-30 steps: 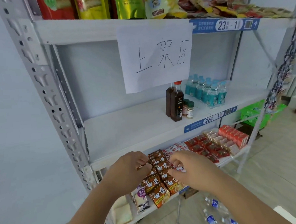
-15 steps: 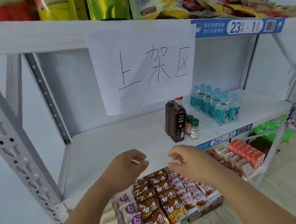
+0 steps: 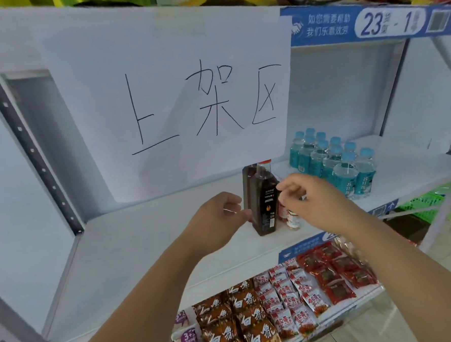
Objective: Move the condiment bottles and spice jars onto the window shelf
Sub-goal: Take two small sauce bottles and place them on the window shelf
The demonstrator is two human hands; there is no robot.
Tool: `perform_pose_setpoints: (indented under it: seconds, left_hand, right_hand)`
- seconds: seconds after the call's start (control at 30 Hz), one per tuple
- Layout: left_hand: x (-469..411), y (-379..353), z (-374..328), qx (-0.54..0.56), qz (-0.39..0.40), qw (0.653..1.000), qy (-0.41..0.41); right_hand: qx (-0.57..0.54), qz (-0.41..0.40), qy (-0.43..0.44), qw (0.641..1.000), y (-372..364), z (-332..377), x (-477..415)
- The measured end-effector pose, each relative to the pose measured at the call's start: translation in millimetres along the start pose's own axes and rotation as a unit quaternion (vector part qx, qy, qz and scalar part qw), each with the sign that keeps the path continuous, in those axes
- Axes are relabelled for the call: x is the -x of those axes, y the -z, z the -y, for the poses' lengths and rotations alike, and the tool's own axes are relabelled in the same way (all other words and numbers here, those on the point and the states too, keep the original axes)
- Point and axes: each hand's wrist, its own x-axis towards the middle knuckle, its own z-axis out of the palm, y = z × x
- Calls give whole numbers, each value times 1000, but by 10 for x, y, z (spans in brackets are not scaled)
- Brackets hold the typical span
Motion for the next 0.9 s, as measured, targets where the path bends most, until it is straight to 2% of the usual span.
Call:
perform_pose_setpoints:
  seconds: [0.17,0.47,0.57,0.9]
  left_hand:
    - [-363,-117,-225,7,-37,999,0]
    - [-911,-374,-499,72,-119,990,34]
    - [-1008,-437,-442,84,-118,988,47]
    - [-1025,-627,-290,-16,-97,995,36]
  right_hand:
    - [-24,-29,2,999,142,-206,-315]
    - [-58,-16,10,998,261,-575,-716]
    - [-66,-9,15,998,273,-671,-814]
    - [-73,33,33,996,170,-815,-1099]
